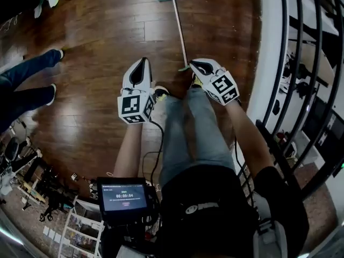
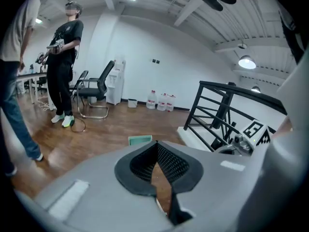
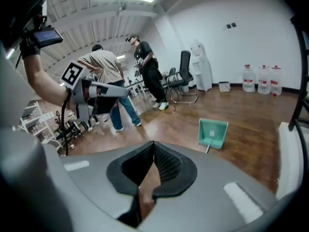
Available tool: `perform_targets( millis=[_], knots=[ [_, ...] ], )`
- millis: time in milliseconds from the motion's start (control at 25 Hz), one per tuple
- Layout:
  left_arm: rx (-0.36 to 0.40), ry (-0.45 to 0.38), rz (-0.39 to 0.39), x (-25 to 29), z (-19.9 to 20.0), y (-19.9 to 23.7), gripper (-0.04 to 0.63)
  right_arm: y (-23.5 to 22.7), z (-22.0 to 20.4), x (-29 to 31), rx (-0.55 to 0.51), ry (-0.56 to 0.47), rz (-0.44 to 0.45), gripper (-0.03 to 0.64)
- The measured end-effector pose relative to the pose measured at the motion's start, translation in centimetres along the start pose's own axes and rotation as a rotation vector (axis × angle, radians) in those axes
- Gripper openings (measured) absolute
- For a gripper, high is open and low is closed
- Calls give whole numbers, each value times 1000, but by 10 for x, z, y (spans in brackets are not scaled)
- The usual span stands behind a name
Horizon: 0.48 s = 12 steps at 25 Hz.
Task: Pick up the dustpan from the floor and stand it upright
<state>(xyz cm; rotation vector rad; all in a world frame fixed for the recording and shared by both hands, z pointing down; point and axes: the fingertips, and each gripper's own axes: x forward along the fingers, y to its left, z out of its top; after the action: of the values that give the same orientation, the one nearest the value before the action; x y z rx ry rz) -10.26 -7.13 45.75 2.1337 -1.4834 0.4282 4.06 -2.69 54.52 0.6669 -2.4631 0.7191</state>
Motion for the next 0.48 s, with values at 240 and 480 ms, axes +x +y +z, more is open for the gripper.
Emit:
perform_targets(
  millis=[240, 480],
  knots=[
    [-25, 74, 11, 38, -128, 57, 20, -4, -171, 106, -8, 259, 165, 95],
    [-61, 102, 6, 83, -229, 68, 20, -5, -310, 150, -313, 452, 313, 121]
  ],
)
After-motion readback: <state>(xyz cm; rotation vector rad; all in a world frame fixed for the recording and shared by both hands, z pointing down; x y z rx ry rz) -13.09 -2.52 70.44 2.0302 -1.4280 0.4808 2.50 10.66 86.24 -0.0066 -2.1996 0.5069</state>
